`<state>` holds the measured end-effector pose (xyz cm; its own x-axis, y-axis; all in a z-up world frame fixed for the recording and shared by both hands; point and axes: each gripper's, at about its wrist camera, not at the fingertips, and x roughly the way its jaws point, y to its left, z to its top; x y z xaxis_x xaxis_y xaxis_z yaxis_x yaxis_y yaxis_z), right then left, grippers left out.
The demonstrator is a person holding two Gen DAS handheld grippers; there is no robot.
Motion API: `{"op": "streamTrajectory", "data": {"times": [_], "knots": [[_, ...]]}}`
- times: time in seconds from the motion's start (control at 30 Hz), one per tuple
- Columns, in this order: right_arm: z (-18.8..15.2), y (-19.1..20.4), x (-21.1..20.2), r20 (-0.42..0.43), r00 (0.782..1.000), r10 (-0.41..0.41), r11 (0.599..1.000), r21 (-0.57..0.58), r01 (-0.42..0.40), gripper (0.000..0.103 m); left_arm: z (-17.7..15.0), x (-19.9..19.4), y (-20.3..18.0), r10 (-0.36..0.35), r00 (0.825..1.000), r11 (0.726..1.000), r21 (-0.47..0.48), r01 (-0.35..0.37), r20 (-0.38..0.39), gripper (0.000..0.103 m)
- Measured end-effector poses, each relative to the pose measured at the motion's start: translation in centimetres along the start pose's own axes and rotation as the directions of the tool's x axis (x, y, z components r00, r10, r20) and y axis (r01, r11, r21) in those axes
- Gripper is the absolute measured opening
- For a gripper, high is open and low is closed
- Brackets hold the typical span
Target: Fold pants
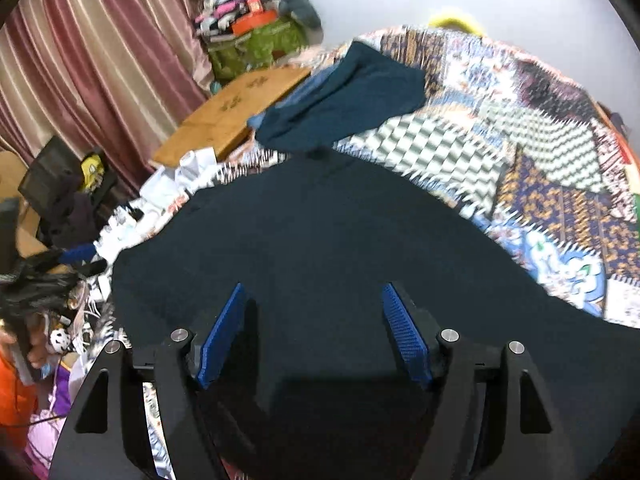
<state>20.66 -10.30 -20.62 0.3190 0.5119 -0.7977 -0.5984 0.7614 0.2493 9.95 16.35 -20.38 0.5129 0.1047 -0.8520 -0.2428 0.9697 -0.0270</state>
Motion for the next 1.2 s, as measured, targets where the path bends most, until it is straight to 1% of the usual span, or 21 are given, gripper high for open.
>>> {"op": "streamTrajectory", "data": {"times": [0.03, 0.07, 0.13, 0.27, 0.33, 0.37, 0.43, 0.5, 0.53, 0.63, 0.67, 0.73, 0.83, 0.87, 0.93, 1.0, 1.1, 1.13, 1.2], "knots": [[-0.3, 0.0, 0.3, -0.02, 1.0, 0.003, 1.0, 0.0, -0.003, 0.068, 0.3, -0.2, -0.2, 0.001, 1.0, 1.0, 0.006, -0.001, 0.006, 0.061], [-0.7, 0.0, 0.3, -0.02, 1.0, 0.009, 1.0, -0.002, -0.009, 0.068, 0.6, -0.2, -0.5, 0.003, 1.0, 1.0, 0.016, -0.003, 0.013, 0.065], [-1.8, -0.1, -0.8, 0.001, 1.0, 0.014, 1.0, -0.022, -0.014, 0.068, 1.5, -0.1, -1.4, -0.006, 1.0, 0.999, 0.036, 0.005, 0.023, 0.07], [-3.7, -0.4, -3.1, 0.003, 1.0, -0.003, 0.998, -0.064, 0.003, 0.068, 3.1, 0.9, -3.8, -0.045, 0.999, 0.997, 0.058, 0.045, 0.006, 0.074], [-4.4, -1.1, -4.1, -0.01, 1.0, -0.01, 0.998, -0.055, 0.01, 0.068, 3.8, 1.4, -5.0, -0.068, 0.998, 0.995, 0.07, 0.068, -0.003, 0.076], [-4.6, -2.1, -4.7, -0.009, 1.0, -0.02, 0.999, -0.027, 0.02, 0.068, 4.1, 1.7, -6.0, -0.08, 0.997, 0.993, 0.083, 0.081, -0.007, 0.077], [-5.0, -4.3, -5.8, 0.014, 0.998, -0.066, 0.997, 0.039, 0.065, 0.068, 4.5, 2.0, -7.6, -0.093, 0.996, 0.989, 0.11, 0.094, -0.011, 0.079], [-5.5, -6.9, -6.6, 0.021, 0.992, -0.123, 0.985, 0.121, 0.12, 0.068, 4.7, 2.4, -9.5, -0.104, 0.994, 0.983, 0.15, 0.106, -0.019, 0.08], [-6.1, -8.6, -6.9, 0.011, 0.988, -0.153, 0.973, 0.174, 0.149, 0.068, 4.8, 2.6, -10.6, -0.108, 0.994, 0.978, 0.174, 0.111, -0.025, 0.081], [-7.9, -11.3, -7.3, -0.021, 0.979, -0.204, 0.946, 0.255, 0.203, 0.068, 4.8, 3.4, -13.1, -0.121, 0.992, 0.964, 0.235, 0.128, -0.042, 0.085], [-8.5, -11.8, -7.4, -0.033, 0.978, -0.208, 0.939, 0.273, 0.209, 0.068, 4.6, 3.7, -14.2, -0.122, 0.991, 0.955, 0.266, 0.132, -0.052, 0.086], [-10.1, -12.6, -7.8, -0.053, 0.978, -0.203, 0.928, 0.308, 0.209, 0.068, 4.3, 4.3, -16.0, -0.116, 0.991, 0.94, 0.315, 0.131, -0.066, 0.086], [-12.2, -12.8, -9.5, -0.048, 0.973, -0.226, 0.915, 0.333, 0.228, 0.068, 4.3, 4.4, -18.3, -0.107, 0.994, 0.922, 0.371, 0.113, -0.039, 0.087], [-12.6, -13.0, -10.3, -0.037, 0.973, -0.229, 0.911, 0.343, 0.228, 0.068, 4.5, 4.5, -19.0, -0.117, 0.992, 0.914, 0.386, 0.126, -0.046, 0.089], [-13.7, -12.8, -12.2, -0.002, 0.972, -0.236, 0.899, 0.379, 0.219, 0.068, 4.7, 4.9, -20.4, -0.151, 0.985, 0.903, 0.393, 0.173, -0.088, 0.09], [-15.0, -12.7, -14.2, 0.04, 0.967, -0.253, 0.878, 0.43, 0.212, 0.072, 4.7, 5.2, -21.6, -0.166, 0.979, 0.894, 0.402, 0.199, -0.115, 0.092], [-16.4, -13.3, -15.7, 0.075, 0.961, -0.267, 0.846, 0.495, 0.196, 0.073, 4.9, 5.5, -23.6, -0.172, 0.978, 0.878, 0.43, 0.208, -0.122, 0.094], [-17.2, -13.6, -16.1, 0.083, 0.962, -0.262, 0.834, 0.52, 0.182, 0.073, 4.9, 5.6, -24.1, -0.174, 0.977, 0.875, 0.436, 0.212, -0.125, 0.094], [-18.0, -13.9, -16.0, 0.089, 0.963, -0.255, 0.822, 0.545, 0.167, 0.073, 4.9, 5.8, -25.3, -0.179, 0.975, 0.868, 0.445, 0.221, -0.134, 0.095]]}}
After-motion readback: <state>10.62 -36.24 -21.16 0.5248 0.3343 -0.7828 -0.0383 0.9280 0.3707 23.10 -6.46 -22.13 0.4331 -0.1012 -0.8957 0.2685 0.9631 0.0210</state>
